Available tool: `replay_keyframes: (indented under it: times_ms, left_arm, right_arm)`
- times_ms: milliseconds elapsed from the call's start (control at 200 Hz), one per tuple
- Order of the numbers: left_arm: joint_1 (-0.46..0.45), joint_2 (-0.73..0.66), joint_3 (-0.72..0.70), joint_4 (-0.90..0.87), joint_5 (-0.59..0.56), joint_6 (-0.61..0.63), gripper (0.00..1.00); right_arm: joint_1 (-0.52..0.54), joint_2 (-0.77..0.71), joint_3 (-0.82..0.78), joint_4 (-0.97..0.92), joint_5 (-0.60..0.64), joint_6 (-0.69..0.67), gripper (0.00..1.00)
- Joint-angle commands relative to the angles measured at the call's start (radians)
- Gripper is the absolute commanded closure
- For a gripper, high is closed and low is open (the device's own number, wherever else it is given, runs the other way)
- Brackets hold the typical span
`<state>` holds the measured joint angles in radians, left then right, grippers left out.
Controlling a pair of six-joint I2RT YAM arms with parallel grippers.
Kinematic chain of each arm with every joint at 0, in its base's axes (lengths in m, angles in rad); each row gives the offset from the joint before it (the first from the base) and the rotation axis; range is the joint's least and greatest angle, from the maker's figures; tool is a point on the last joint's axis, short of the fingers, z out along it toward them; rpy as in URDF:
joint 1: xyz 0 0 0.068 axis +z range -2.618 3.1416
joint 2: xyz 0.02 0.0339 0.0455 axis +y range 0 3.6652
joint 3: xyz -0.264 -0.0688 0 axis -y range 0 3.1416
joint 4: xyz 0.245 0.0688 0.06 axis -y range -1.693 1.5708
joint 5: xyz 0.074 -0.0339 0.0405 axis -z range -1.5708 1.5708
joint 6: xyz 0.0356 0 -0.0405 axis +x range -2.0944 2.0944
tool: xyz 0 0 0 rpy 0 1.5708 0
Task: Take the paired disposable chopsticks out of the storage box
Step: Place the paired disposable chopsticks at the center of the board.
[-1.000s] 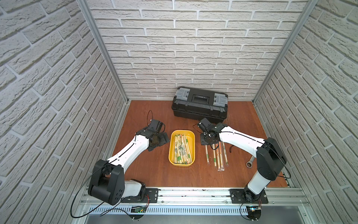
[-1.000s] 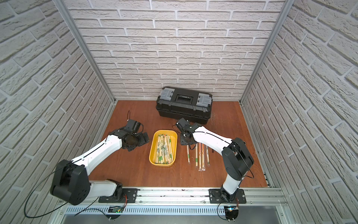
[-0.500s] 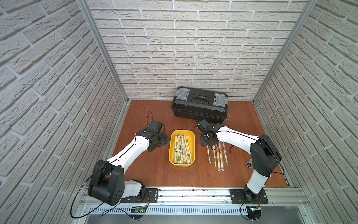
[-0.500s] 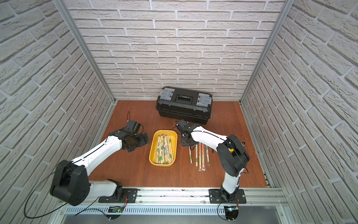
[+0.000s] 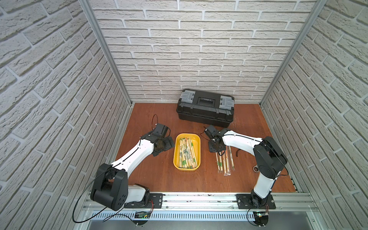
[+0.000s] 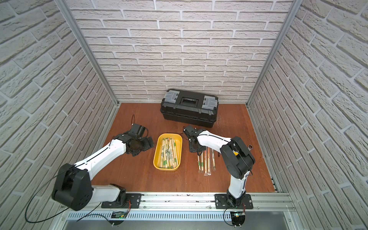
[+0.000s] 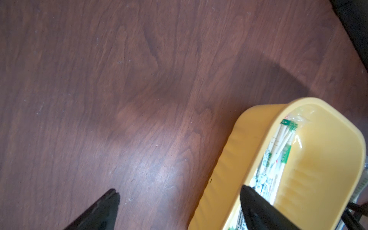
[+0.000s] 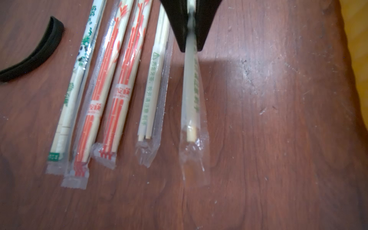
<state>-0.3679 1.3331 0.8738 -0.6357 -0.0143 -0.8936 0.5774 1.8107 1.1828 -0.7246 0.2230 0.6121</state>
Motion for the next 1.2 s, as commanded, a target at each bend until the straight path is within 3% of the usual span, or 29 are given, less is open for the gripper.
replay_keyframes:
  times_ms: [0, 550, 795, 1195]
  left_arm:
    - [-0.005, 0.001, 0.014, -0.021, -0.01, -0.002, 0.02]
    - [0.003, 0.016, 0.039, -0.061, -0.046, 0.019, 0.02]
    - [0.044, 0.023, 0.034, -0.067, -0.06, 0.049, 0.02]
    - [0.149, -0.025, -0.003, -0.061, -0.037, 0.098, 0.02]
  right_arm:
    - [-0.008, 0.006, -0.015, 0.028, 0.001, -0.008, 0.84]
    - [-0.011, -0.121, -0.007, 0.025, -0.084, 0.002, 0.78]
    - [0.013, -0.2, 0.043, 0.035, -0.164, 0.023, 0.65]
    - [0.14, -0.078, 0.224, 0.059, -0.26, 0.052, 0.52]
